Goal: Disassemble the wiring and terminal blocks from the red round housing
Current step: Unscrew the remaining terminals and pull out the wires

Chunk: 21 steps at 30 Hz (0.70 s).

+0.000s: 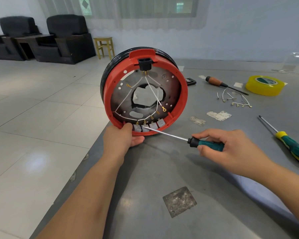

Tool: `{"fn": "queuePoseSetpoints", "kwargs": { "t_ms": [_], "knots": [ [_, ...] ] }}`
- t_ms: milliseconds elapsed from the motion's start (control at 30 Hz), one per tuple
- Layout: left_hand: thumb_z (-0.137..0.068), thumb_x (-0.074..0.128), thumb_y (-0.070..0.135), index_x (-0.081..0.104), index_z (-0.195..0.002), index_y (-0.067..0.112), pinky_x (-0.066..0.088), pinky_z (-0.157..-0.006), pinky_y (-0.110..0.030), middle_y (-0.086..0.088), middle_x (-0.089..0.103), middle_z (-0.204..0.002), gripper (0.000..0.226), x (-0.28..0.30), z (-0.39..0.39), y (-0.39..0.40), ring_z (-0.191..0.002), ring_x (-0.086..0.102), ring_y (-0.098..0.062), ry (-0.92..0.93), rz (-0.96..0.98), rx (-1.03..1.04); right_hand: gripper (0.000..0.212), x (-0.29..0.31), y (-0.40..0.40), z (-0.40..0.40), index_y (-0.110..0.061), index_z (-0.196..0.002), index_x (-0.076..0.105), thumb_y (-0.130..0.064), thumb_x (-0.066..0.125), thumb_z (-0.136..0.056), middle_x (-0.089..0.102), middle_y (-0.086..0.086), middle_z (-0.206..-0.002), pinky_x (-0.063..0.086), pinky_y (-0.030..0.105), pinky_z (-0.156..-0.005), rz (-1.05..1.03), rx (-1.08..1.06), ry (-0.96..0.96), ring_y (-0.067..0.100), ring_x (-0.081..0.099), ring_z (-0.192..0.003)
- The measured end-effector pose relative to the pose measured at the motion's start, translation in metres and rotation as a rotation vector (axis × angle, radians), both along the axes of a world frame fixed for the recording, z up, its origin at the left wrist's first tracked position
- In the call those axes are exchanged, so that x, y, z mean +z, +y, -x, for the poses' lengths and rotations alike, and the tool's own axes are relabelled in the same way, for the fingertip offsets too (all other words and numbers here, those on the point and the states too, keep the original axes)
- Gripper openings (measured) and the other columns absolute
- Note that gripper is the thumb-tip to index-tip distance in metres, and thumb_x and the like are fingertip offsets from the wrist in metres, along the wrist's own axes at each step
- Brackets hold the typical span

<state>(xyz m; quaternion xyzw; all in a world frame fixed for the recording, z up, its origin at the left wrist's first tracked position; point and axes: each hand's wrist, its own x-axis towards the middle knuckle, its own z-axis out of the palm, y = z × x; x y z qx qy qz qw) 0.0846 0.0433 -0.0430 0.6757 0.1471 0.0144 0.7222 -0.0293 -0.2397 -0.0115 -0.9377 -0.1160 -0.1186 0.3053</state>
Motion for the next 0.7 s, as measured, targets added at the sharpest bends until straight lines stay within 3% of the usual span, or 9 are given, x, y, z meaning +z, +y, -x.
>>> {"fn": "queuePoseSetpoints", "kwargs": {
  "t_ms": [167, 267, 367, 467, 567, 700],
  "knots": [
    [-0.097, 0.052, 0.003, 0.063, -0.102, 0.014, 0.061, -0.054, -0.026, -0.004, 0.079, -0.073, 0.016, 0.0, -0.001, 0.001, -0.067, 0.079, -0.031, -0.004, 0.041, 0.014, 0.026, 0.013, 0.005, -0.001, -0.054, -0.106, 0.068, -0.039, 0.068, -0.085, 0.068, -0.026, -0.078, 0.046, 0.02, -0.055, 0.039, 0.008, 0.025, 0.014, 0.058, -0.059],
    [-0.096, 0.052, 0.002, 0.062, -0.099, 0.015, 0.061, -0.053, -0.025, -0.002, 0.078, -0.071, 0.017, -0.001, -0.001, 0.0, -0.065, 0.079, -0.031, -0.01, 0.049, 0.022, 0.025, 0.019, 0.009, -0.003, -0.049, -0.107, 0.07, -0.042, 0.064, -0.083, 0.069, -0.015, -0.072, 0.044, 0.021, -0.053, 0.055, -0.009, 0.039, 0.013, 0.055, -0.054],
    [-0.096, 0.053, 0.003, 0.061, -0.102, 0.016, 0.061, -0.052, -0.026, -0.002, 0.078, -0.071, 0.016, -0.002, -0.004, 0.001, -0.065, 0.079, -0.031, -0.005, 0.051, 0.034, 0.027, 0.027, 0.012, -0.002, -0.049, -0.108, 0.07, -0.045, 0.063, -0.083, 0.073, -0.011, -0.078, 0.049, 0.027, -0.056, 0.094, -0.003, 0.035, 0.011, 0.06, -0.061],
    [-0.097, 0.054, 0.004, 0.062, -0.104, 0.015, 0.061, -0.053, -0.026, -0.003, 0.079, -0.073, 0.016, -0.003, -0.005, 0.001, -0.065, 0.079, -0.031, 0.004, 0.045, 0.037, 0.024, 0.034, 0.015, -0.002, -0.047, -0.106, 0.071, -0.044, 0.063, -0.083, 0.067, -0.023, -0.073, 0.046, 0.018, -0.055, 0.119, -0.005, 0.016, 0.004, 0.06, -0.063],
    [-0.097, 0.054, 0.005, 0.062, -0.103, 0.015, 0.062, -0.054, -0.026, -0.002, 0.079, -0.073, 0.014, -0.003, -0.005, 0.001, -0.066, 0.079, -0.03, 0.013, 0.032, 0.036, 0.022, 0.04, 0.017, -0.002, -0.042, -0.105, 0.073, -0.038, 0.066, -0.084, 0.063, -0.023, -0.065, 0.041, 0.009, -0.055, 0.159, -0.013, -0.019, -0.002, 0.058, -0.064],
    [-0.098, 0.056, 0.004, 0.061, -0.098, 0.02, 0.06, -0.051, -0.024, 0.006, 0.077, -0.067, 0.016, -0.002, -0.003, 0.001, -0.065, 0.079, -0.028, 0.016, 0.032, 0.037, 0.019, 0.048, 0.02, -0.005, -0.044, -0.102, 0.072, -0.036, 0.067, -0.086, 0.068, -0.017, -0.071, 0.044, 0.013, -0.061, 0.161, -0.005, 0.005, 0.002, 0.06, -0.074]
  ]
}}
